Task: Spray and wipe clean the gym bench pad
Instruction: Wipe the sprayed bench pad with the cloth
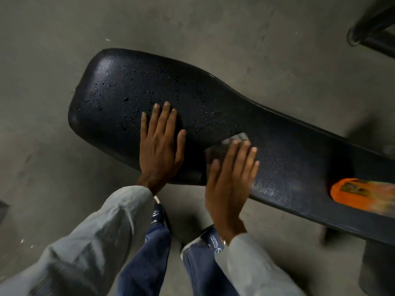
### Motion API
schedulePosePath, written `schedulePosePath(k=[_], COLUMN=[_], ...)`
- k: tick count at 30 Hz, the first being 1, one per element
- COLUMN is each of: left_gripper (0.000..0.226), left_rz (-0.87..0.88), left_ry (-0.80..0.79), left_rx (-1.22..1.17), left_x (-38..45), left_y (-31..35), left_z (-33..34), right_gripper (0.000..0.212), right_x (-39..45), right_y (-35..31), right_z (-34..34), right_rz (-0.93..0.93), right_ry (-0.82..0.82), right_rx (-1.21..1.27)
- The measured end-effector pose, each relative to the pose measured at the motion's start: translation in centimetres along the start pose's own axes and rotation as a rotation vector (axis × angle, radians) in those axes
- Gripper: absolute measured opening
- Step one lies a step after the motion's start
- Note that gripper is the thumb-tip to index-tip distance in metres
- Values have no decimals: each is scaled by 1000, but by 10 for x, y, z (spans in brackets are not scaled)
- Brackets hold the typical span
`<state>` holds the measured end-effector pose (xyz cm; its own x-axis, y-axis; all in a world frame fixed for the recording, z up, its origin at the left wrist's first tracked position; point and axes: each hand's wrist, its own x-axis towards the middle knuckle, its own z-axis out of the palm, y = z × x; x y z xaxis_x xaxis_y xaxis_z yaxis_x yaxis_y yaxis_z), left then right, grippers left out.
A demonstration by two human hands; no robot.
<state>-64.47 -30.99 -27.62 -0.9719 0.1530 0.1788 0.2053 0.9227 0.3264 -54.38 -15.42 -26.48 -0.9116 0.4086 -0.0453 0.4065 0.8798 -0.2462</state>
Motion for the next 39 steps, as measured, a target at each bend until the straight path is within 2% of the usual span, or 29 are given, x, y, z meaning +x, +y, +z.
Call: schedulePosePath(k=[4,6,8,10,12,14,17,19,21,23,25,28,30,33,35,37,39], left_gripper=[58,58,60,62,63,63,63,61,60,59,58,60,61,64,66,65,63], left_rz=[13,10,1,-8,-14,-12,-1,12,17,12,4,-8,-17,-10,1,2,-2], left_ry=[16,8,-3,-10,-15,-22,-16,0,11,21,25,5,-12,-20,-21,-26,-28], left_rx=[-22,-17,-19,-24,-30,-31,-44,-66,-76,-85,-87,-81,-64,-37,-35,-31,-37], left_x=[-1,-1,0,1,2,1,0,-1,-2,-1,1,1,0,0,-1,-2,-2], left_y=[0,0,1,3,3,3,1,-1,-1,-1,0,0,1,-1,-1,0,0], left_z=[1,1,0,-2,-3,-2,-2,-1,-1,-1,-3,-4,-2,-1,1,2,1], right_gripper=[62,61,62,63,62,61,60,58,56,57,59,58,56,58,57,55,55], right_x=[39,86,117,120,94,52,22,46,93,132,143,102,54,17,39,78,106], right_y=[-33,-31,-16,3,19,19,-8,-26,-33,-27,-10,21,22,-4,-20,-27,-28], right_z=[9,8,0,-10,-17,-15,-1,5,6,0,-9,-20,-17,-2,4,5,1], right_rz=[-326,-389,-345,-214,-68,-9,-201,-410,-533,-510,-362,-119,-53,-248,-394,-461,-448], right_ry=[-54,-56,-68,-66,-39,-30,-96,-123,-116,-112,-93,-35,-54,-137,-155,-134,-120], right_rx=[41,45,3,-15,7,6,3,39,57,15,1,19,18,9,28,60,65])
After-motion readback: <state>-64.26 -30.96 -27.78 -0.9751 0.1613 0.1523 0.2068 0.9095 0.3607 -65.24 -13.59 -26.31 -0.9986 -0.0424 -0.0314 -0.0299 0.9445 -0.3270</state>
